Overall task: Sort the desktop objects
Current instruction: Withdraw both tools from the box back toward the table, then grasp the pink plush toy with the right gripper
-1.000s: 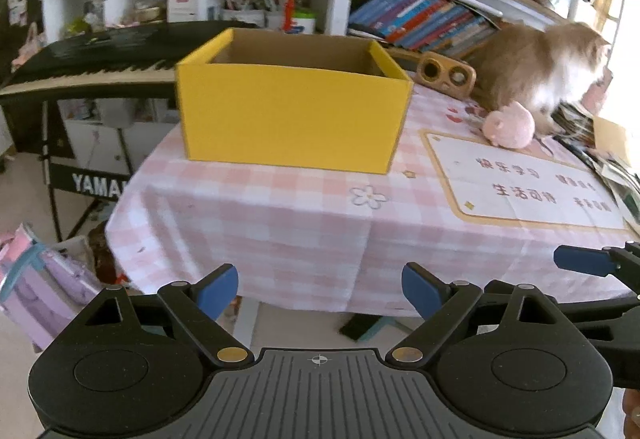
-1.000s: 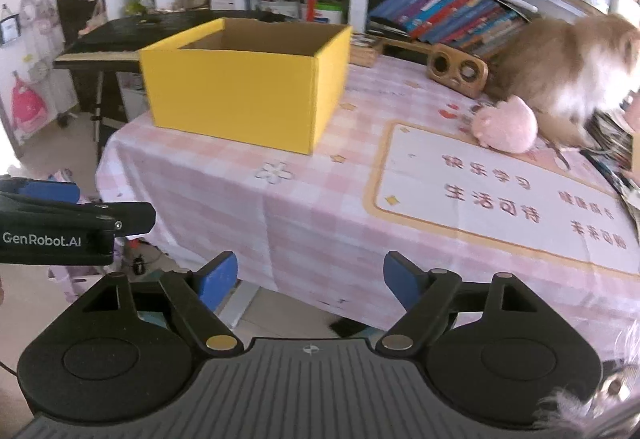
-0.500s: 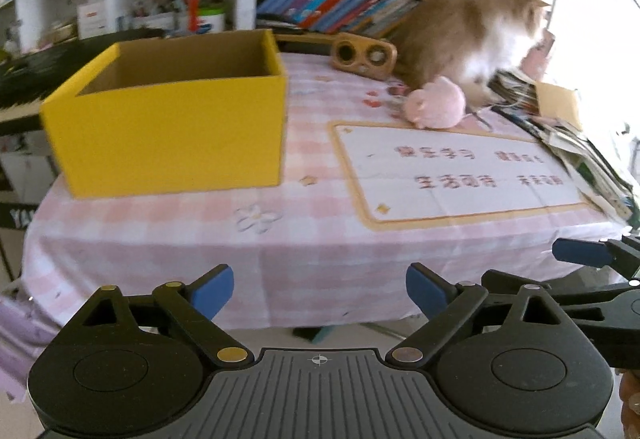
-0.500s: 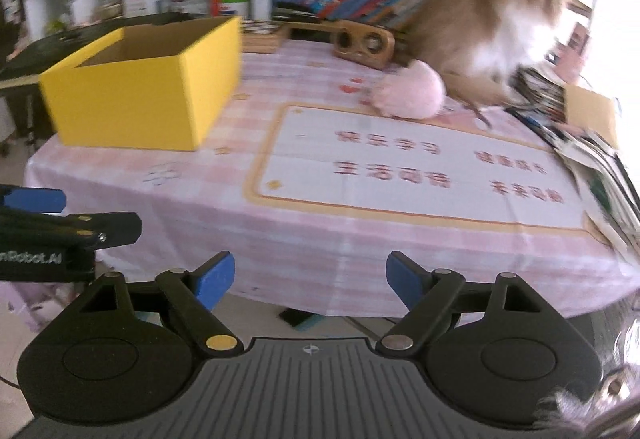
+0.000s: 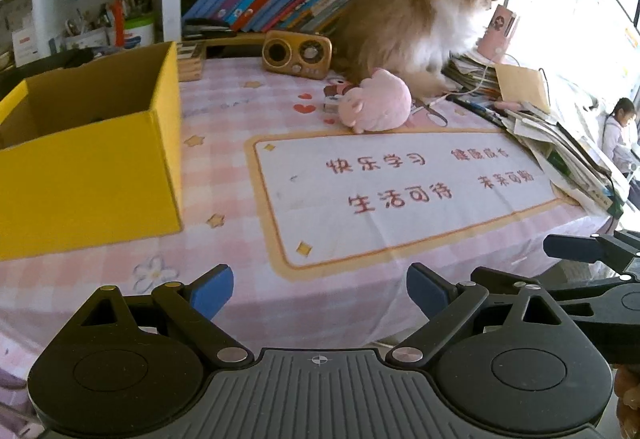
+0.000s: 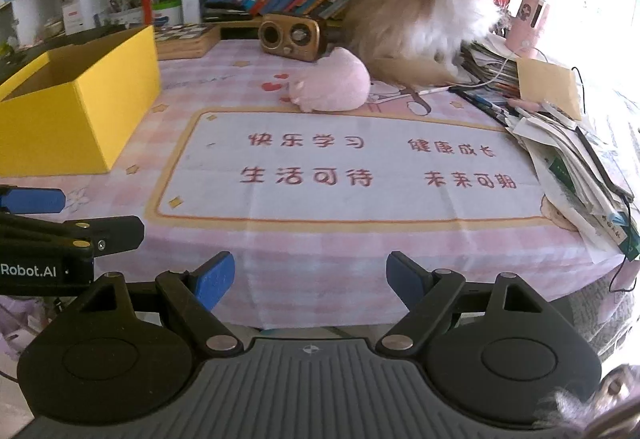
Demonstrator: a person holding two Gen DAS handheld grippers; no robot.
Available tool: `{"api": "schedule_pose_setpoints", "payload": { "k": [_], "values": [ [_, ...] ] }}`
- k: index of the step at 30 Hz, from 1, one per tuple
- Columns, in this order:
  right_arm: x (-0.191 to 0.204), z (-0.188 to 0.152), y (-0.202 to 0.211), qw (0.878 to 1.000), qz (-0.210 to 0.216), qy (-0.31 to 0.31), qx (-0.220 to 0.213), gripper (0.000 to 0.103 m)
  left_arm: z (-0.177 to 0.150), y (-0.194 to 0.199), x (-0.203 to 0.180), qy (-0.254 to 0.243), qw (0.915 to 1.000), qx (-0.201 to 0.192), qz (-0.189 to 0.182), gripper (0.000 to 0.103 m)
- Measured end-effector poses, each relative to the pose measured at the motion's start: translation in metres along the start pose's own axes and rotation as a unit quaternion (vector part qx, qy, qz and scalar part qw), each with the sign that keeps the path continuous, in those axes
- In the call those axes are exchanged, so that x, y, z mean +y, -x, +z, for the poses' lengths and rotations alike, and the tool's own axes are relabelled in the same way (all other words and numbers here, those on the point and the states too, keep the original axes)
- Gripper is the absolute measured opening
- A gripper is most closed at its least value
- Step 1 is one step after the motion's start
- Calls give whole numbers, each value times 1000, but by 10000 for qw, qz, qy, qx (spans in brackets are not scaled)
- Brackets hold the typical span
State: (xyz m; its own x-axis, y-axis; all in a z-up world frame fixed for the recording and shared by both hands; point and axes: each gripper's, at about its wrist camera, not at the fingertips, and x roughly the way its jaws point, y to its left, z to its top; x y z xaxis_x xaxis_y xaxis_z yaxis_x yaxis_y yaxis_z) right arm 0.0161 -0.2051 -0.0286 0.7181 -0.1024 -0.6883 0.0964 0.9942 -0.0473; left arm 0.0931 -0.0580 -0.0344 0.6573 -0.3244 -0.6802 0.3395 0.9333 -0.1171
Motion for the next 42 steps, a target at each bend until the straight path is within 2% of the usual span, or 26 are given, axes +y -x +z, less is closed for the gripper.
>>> {"api": "schedule_pose_setpoints", "payload": {
  "k": [10,19,26,30,37,42],
  "values": [
    [-37,38,-40,9999,103,27,29,83,38,-38,-19,105,9999,-36,133,95],
    [-63,77,-77,9991,383,201,-4,87,67,-63,-27,418,9978,-71,510,95],
    [-78,103,-111,9976,618,294,-66,99,84,-77,-29,610,9943,-85,865,96],
    [-82,118,-134,9958,775,461,-137,103,92,-82,-28,704,9916,-97,1079,96],
    [-76,143,-176,9910,988,849,-300,103,99,-85,-26,838,9864,-63,1414,96],
    [-66,158,-208,9845,1273,1186,-232,103,103,-87,-27,904,9841,-26,1531,96]
  ]
}}
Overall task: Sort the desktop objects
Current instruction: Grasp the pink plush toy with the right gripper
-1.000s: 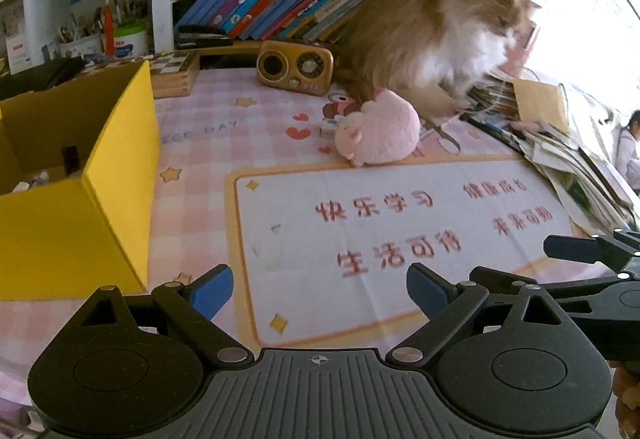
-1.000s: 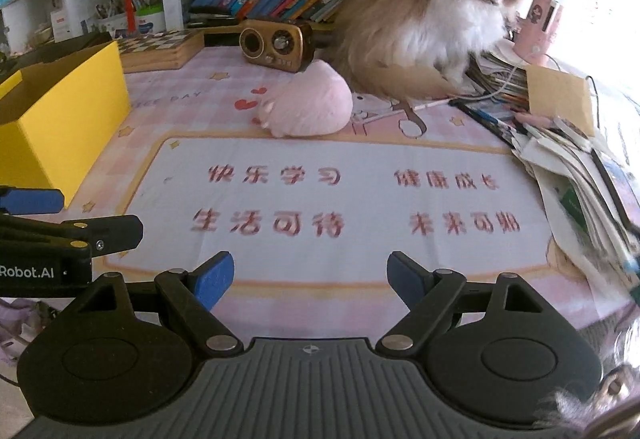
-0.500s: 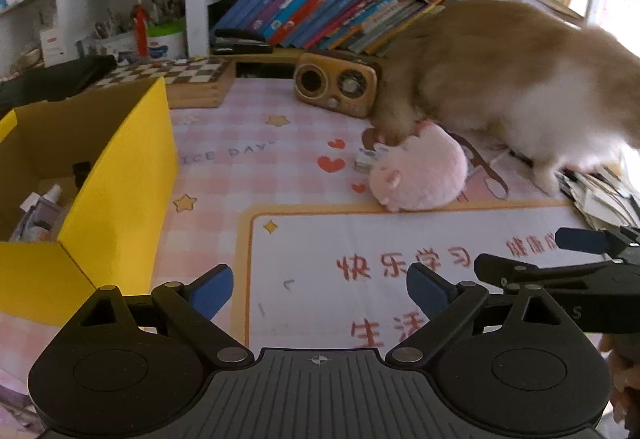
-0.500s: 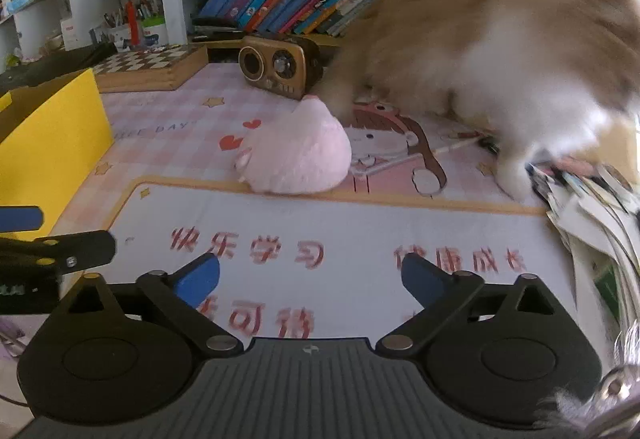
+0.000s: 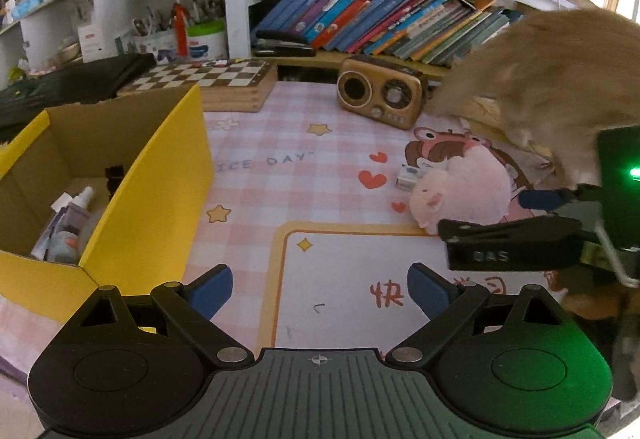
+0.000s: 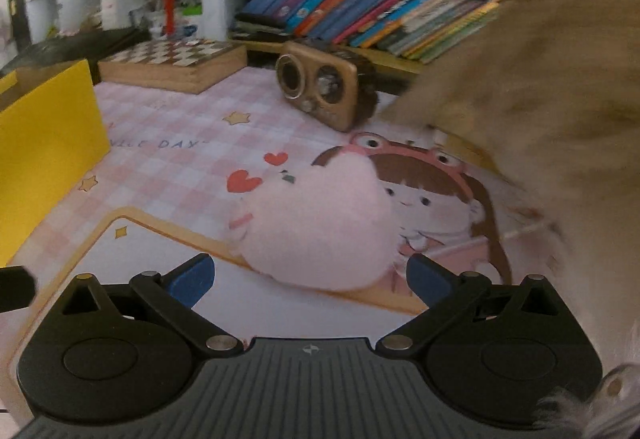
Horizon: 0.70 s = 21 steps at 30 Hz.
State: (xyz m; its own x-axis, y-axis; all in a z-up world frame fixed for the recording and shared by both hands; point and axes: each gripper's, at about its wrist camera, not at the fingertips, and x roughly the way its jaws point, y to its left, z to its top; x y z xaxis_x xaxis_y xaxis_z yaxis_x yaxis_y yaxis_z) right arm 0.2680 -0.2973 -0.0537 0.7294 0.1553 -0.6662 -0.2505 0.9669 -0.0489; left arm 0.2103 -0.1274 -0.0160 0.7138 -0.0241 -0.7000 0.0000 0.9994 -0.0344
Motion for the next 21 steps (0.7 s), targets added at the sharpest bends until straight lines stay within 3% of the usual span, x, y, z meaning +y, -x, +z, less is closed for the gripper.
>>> {"api": "schedule_pose_setpoints", "payload": {
  "k": [5,10,12,14,15,17,20,21],
  "values": [
    [-2,5,-24,9999,41,96,99,103,3,-4,0,118,9999,50,-19,96],
    [-11,9,-20,9998,178,-34,-69,67,8,-12,-2,190,9998,42,54,96],
    [-19,11,-13,9992,294,-196,-190,42,11,-18,-5,163,9998,63,47,96],
    [-26,13,-4,9982,364,-378,-278,28,14,-26,-9,131,9999,104,-5,96],
    [-29,13,-1,9979,388,-440,-285,27,16,-30,-11,136,9998,141,-46,96],
    [-34,13,5,9973,386,-569,-240,31,20,-36,-14,230,9995,185,-99,96],
    [-40,11,15,9961,381,-759,-222,75,24,-39,-16,361,9991,177,-142,96],
    [-42,10,18,9956,381,-815,-260,82,24,-39,-17,360,9991,160,-152,96]
  ]
}}
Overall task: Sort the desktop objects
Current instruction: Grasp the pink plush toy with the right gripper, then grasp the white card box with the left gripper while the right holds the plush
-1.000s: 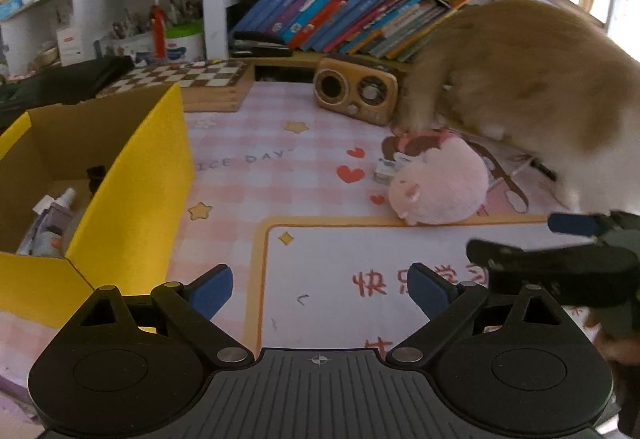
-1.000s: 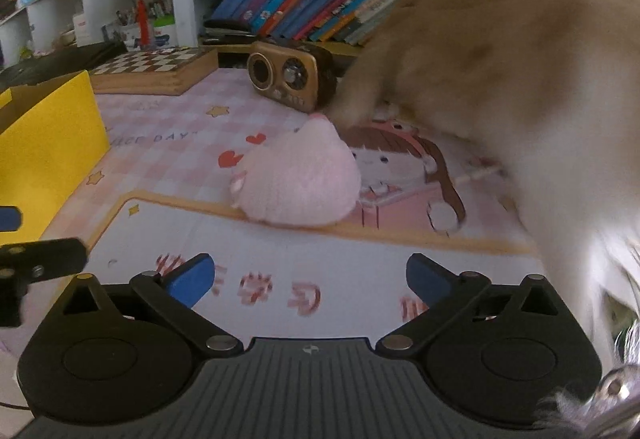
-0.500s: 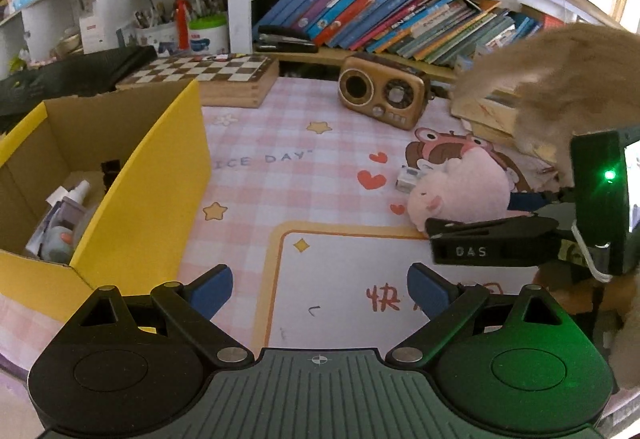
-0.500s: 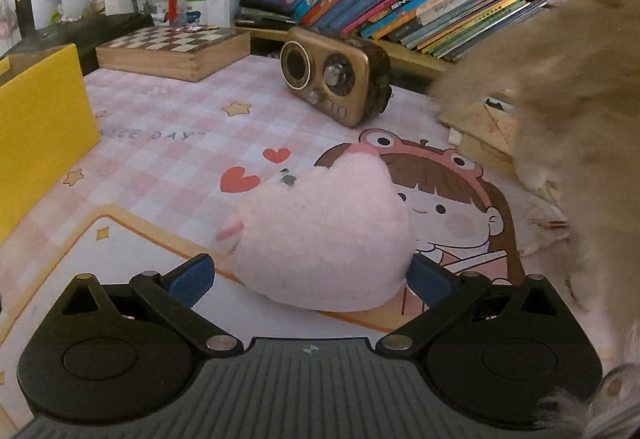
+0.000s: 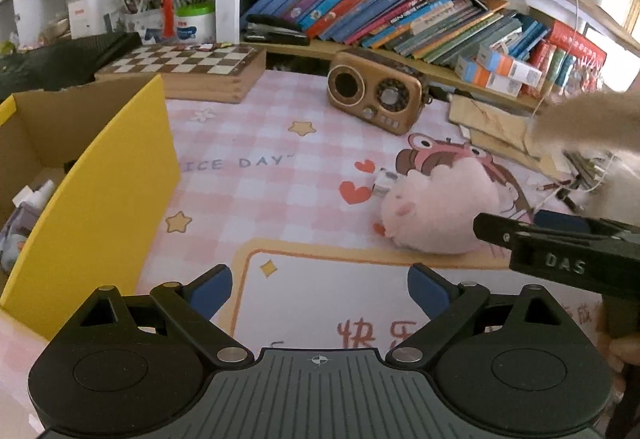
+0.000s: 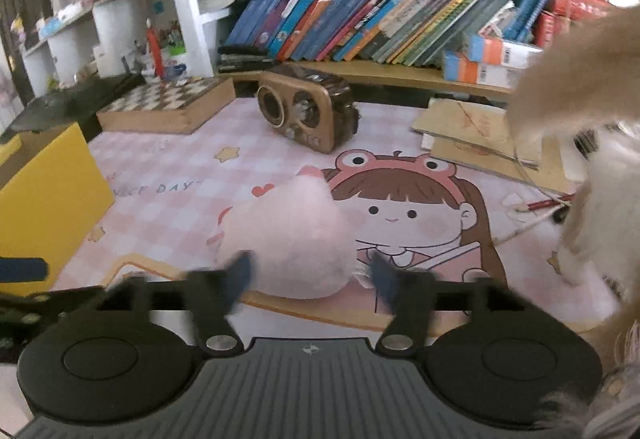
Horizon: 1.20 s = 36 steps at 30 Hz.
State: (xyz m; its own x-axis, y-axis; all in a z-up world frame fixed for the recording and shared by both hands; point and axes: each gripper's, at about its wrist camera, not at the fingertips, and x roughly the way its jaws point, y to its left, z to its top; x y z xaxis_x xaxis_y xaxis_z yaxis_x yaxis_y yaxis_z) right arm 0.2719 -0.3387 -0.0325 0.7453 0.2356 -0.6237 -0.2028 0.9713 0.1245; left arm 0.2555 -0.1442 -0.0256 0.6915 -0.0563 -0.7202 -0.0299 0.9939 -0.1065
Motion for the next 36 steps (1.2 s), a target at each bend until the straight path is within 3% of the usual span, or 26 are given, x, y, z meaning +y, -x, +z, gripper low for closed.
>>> {"api": "schedule_pose_setpoints", "payload": {
  "k": [5,13,16,19,20,24,28,31,36],
  "values": [
    [-6,5,-2,9995,110,-304,-57,102,-5,3,0,38,10000,11,18,97],
    [-7,18,-43,9976,88,-680,98,103,-11,17,5,41,9999,-39,107,97],
    [-6,22,-65,9963,-3,-782,351,103,-13,22,7,40,9998,-47,163,97],
    [-7,20,-76,9950,246,-861,438,91,-15,23,10,60,9997,-45,211,97],
    [-7,19,-77,9947,351,-860,439,79,-15,23,11,70,9997,-44,219,97],
    [0,19,-67,9968,529,-517,299,63,-13,19,11,54,9997,-26,217,97],
    [-5,21,-42,9971,553,-513,-70,61,-9,11,6,-36,9999,-28,139,97],
    [-16,22,-20,9967,323,-668,-323,62,-5,0,0,-101,9999,-35,26,97],
    [-43,17,1,9949,-104,-940,-351,64,1,-25,-19,-349,9992,-49,-166,97]
  ]
}}
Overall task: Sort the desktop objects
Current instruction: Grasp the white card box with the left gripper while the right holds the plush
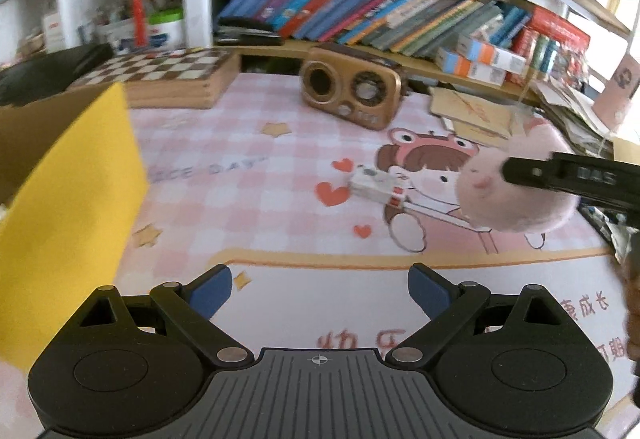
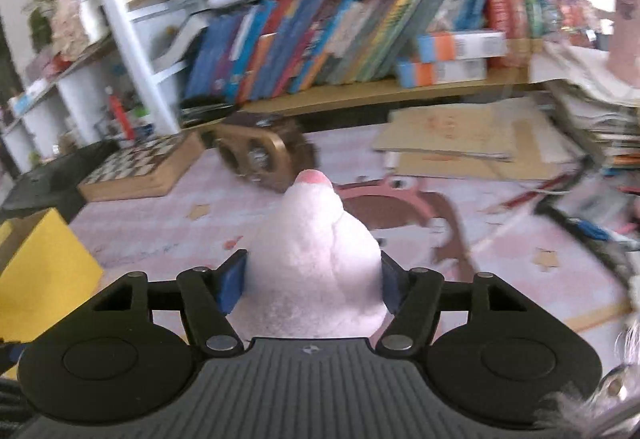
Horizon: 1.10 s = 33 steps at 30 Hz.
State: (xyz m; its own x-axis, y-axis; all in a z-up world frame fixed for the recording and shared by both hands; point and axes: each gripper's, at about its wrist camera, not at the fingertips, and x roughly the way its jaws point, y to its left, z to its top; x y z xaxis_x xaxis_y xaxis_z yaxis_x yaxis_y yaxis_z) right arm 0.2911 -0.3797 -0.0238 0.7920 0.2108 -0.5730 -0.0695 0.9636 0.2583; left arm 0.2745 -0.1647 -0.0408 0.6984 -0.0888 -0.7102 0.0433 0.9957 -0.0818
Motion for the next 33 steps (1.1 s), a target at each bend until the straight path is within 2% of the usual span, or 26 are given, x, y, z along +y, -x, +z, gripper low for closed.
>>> {"api": "schedule_pose_setpoints", "payload": {
  "k": [4,8,19,23,26,28,33],
  "values": [
    [-14,-3,13,9990,-406,169,-55,64,8,-24,-13,-126,9999,-18,-104,97],
    [-29,-5,23,9979,-618,158,-81,65,16,-46,-22,-224,9995,-3,-222,97],
    [-43,-12,34,9972,-742,-30,32,66,36,-87,-47,-683,9963,-109,-509,96],
    [-43,-13,33,9973,-728,-26,76,66,43,-102,-50,-872,9949,-171,-471,95],
    [-42,-13,34,9974,-710,-3,104,66,48,-115,-48,-1006,9940,-115,-414,86],
    [-42,-14,34,9975,-689,3,131,66,50,-123,-46,-1102,9932,-27,-377,72],
    [-40,-14,34,9979,-619,32,172,66,51,-128,-42,-1116,9928,-63,-424,53]
  ]
}}
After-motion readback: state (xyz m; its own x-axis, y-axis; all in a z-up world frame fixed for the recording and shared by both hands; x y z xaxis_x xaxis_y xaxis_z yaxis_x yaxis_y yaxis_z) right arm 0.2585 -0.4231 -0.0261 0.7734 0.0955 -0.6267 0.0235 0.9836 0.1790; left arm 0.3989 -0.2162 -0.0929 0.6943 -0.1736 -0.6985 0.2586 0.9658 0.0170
